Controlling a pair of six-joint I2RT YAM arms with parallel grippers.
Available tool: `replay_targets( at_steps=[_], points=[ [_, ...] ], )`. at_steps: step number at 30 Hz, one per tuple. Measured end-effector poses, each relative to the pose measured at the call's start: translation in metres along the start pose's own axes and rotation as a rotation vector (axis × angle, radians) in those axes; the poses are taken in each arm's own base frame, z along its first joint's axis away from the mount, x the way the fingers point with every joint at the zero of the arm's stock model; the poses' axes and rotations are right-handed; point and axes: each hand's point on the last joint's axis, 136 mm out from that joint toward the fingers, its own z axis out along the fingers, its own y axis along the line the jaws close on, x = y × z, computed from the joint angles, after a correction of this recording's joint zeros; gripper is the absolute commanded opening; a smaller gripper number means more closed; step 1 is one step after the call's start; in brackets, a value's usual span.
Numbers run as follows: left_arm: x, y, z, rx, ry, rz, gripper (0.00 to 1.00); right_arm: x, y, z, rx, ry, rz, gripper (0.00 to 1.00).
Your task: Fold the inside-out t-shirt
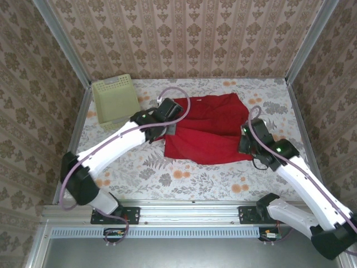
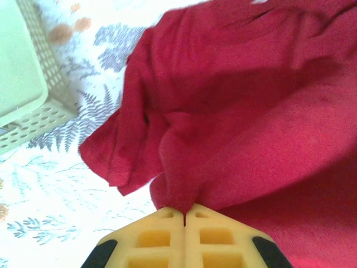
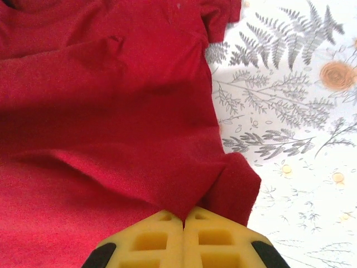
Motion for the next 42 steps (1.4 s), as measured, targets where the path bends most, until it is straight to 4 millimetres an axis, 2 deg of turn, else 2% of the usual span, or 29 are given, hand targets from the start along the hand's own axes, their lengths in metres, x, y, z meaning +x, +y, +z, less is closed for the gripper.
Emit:
replay_targets(
  at_steps=[1, 4, 6, 8, 10, 12, 14, 17, 20, 23, 25, 28, 31, 34, 38, 42],
  points=[
    [0.005, 0.003, 0.019, -0.026, 0.042, 0.011, 0.13, 0.002, 0.001, 0.014, 0.011, 0.031, 0.006, 0.00],
    [0.020, 0.009, 0.069, -0.088, 0.160, 0.051, 0.17, 0.009, 0.001, 0.045, 0.035, 0.105, 0.027, 0.00],
    [0.024, 0.010, 0.092, -0.109, 0.208, 0.070, 0.25, 0.008, 0.001, 0.061, 0.042, 0.133, 0.042, 0.00],
    [0.021, 0.012, 0.110, -0.115, 0.232, 0.078, 0.37, 0.005, 0.001, 0.077, 0.052, 0.157, 0.057, 0.00],
    [0.012, 0.016, 0.116, -0.117, 0.224, 0.066, 0.43, -0.001, 0.001, 0.094, 0.058, 0.181, 0.076, 0.03],
    [0.006, 0.021, 0.115, -0.120, 0.210, 0.055, 0.52, -0.009, 0.000, 0.110, 0.058, 0.193, 0.101, 0.18],
    [0.001, 0.021, 0.106, -0.114, 0.172, 0.058, 0.61, -0.014, -0.001, 0.124, 0.053, 0.208, 0.122, 0.35],
    [0.014, 0.005, 0.074, -0.078, 0.105, 0.122, 0.66, -0.016, -0.010, 0.136, 0.060, 0.223, 0.155, 0.50],
    [0.036, -0.032, 0.037, 0.015, 0.039, 0.250, 0.68, -0.020, -0.017, 0.135, 0.062, 0.213, 0.172, 0.59],
    [0.068, -0.087, 0.011, 0.133, -0.008, 0.409, 0.71, -0.019, -0.021, 0.126, 0.051, 0.186, 0.178, 0.61],
    [0.096, -0.119, 0.007, 0.182, 0.001, 0.518, 0.73, -0.019, -0.022, 0.114, 0.035, 0.159, 0.182, 0.64],
    [0.133, -0.150, 0.021, 0.203, 0.047, 0.641, 0.73, -0.017, -0.025, 0.095, 0.014, 0.112, 0.188, 0.67],
    [0.159, -0.155, 0.049, 0.164, 0.117, 0.704, 0.72, -0.014, -0.028, 0.078, -0.005, 0.070, 0.198, 0.70],
    [0.169, -0.150, 0.066, 0.133, 0.156, 0.723, 0.68, -0.007, -0.033, 0.063, -0.018, 0.041, 0.211, 0.72],
    [0.160, -0.153, 0.069, 0.137, 0.144, 0.702, 0.63, 0.000, -0.038, 0.044, -0.034, 0.000, 0.223, 0.73],
    [0.149, -0.152, 0.072, 0.131, 0.126, 0.679, 0.49, 0.009, -0.042, 0.034, -0.043, -0.018, 0.226, 0.73]
  ],
)
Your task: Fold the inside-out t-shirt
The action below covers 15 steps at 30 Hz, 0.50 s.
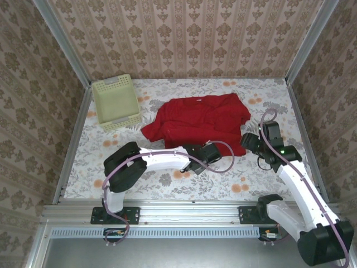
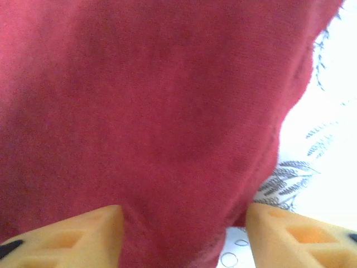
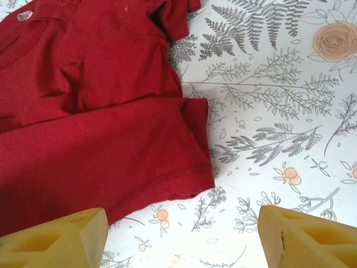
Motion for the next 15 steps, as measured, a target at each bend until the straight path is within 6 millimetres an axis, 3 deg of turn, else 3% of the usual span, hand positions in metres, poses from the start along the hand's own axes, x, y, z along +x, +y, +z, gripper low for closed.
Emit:
replay_targets(
  at_steps=[9, 15],
  points=[
    [-0.002, 0.005, 0.002, 0.001, -0.001, -0.012, 0.17, 0.022, -0.010, 0.008, 0.018, 0.055, -0.004, 0.73],
    [-0.002, 0.002, 0.002, 0.022, -0.001, -0.010, 0.10, 0.026, -0.010, 0.009, 0.016, 0.068, -0.005, 0.73]
  ],
)
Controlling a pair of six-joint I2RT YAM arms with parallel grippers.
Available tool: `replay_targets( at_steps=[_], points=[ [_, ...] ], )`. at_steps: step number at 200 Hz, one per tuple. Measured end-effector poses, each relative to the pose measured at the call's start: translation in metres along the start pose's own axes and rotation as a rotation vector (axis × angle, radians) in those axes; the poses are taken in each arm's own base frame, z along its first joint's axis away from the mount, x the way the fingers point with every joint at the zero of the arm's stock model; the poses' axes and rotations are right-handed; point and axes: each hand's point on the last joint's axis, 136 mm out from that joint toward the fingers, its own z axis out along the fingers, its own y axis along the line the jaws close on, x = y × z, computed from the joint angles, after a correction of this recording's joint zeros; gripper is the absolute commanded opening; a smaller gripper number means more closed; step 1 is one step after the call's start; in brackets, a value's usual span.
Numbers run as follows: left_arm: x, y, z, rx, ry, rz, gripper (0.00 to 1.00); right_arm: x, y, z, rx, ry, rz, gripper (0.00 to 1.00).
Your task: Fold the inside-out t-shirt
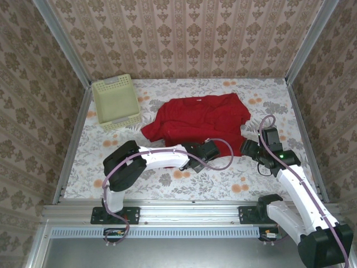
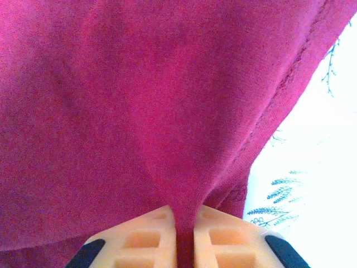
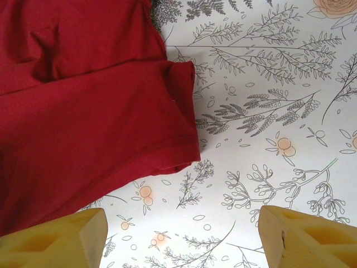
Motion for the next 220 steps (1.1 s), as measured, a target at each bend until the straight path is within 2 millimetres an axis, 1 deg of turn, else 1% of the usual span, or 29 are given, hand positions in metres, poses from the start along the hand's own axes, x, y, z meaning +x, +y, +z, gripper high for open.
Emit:
replay_targets(
  at_steps=[14, 30, 53, 73, 117, 136, 153, 174, 195, 212, 220],
  points=[
    [-0.001, -0.001, -0.002, 0.010, -0.005, -0.003, 0.10, 0.001, 0.000, 0.001, -0.002, 0.003, 0.002, 0.73],
    [-0.006, 0.000, -0.010, 0.022, -0.023, -0.011, 0.14, 0.005, 0.000, 0.003, -0.005, 0.016, 0.002, 0.73],
    [-0.014, 0.002, -0.024, 0.042, -0.061, -0.027, 0.13, 0.010, 0.000, 0.006, -0.008, 0.037, 0.002, 0.73],
    [-0.020, 0.005, -0.031, 0.053, -0.086, -0.042, 0.12, 0.012, -0.001, 0.008, -0.004, 0.045, 0.001, 0.73],
    [-0.020, 0.008, -0.027, 0.061, -0.083, -0.056, 0.13, 0.013, -0.001, 0.008, -0.009, 0.049, 0.001, 0.74],
    [-0.019, 0.008, -0.027, 0.072, -0.081, -0.059, 0.18, 0.013, 0.000, 0.008, -0.013, 0.052, 0.001, 0.74],
    [-0.019, 0.008, -0.024, 0.083, -0.082, -0.067, 0.18, 0.015, 0.001, 0.009, -0.016, 0.061, 0.001, 0.74],
    [-0.015, 0.010, -0.019, 0.089, -0.075, -0.076, 0.16, 0.016, 0.001, 0.010, -0.017, 0.066, 0.001, 0.74],
    [-0.014, 0.012, -0.017, 0.094, -0.072, -0.085, 0.11, 0.016, 0.001, 0.010, -0.019, 0.067, 0.001, 0.74],
    [-0.016, 0.012, -0.017, 0.101, -0.079, -0.093, 0.11, 0.016, 0.001, 0.010, -0.019, 0.068, 0.001, 0.74],
    [-0.017, 0.012, -0.017, 0.103, -0.082, -0.094, 0.13, 0.016, 0.001, 0.011, -0.018, 0.070, 0.000, 0.74]
  ],
)
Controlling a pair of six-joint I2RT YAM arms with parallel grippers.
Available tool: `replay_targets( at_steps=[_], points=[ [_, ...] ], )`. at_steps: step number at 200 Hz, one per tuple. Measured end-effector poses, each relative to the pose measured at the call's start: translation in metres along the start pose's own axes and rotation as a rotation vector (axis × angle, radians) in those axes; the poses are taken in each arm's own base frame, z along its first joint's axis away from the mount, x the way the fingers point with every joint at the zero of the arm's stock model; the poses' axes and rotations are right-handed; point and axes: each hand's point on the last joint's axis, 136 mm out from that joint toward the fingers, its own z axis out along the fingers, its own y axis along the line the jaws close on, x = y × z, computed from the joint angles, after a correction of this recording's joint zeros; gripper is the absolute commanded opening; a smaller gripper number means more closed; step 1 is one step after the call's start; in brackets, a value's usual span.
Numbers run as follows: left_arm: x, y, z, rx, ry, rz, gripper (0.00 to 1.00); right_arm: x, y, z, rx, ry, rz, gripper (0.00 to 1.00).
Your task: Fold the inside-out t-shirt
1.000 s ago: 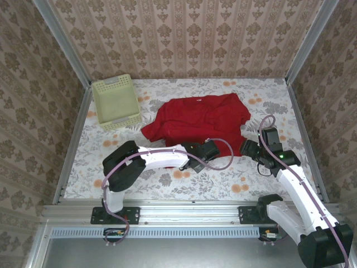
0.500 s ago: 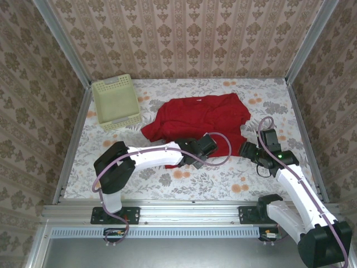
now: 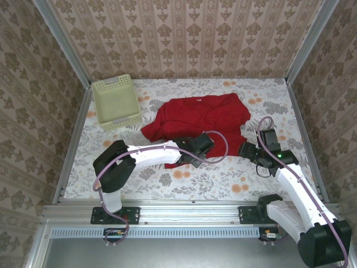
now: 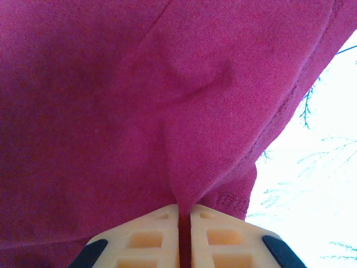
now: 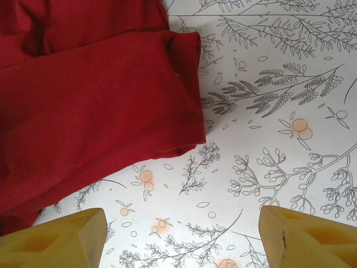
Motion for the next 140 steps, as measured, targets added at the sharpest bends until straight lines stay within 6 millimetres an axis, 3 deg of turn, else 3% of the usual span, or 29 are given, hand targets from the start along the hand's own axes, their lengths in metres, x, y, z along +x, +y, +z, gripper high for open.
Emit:
replay_targets(
  at_steps=[40, 87, 140],
  points=[
    [0.002, -0.002, 0.002, 0.013, -0.005, -0.005, 0.14, -0.001, 0.001, 0.003, -0.002, 0.000, 0.000, 0.74],
    [0.003, 0.000, 0.000, 0.022, -0.011, -0.019, 0.03, 0.003, -0.001, 0.007, 0.002, 0.011, -0.001, 0.74],
    [-0.010, 0.004, -0.018, 0.039, -0.068, -0.046, 0.01, 0.007, -0.001, 0.010, -0.001, 0.021, -0.006, 0.73]
  ],
)
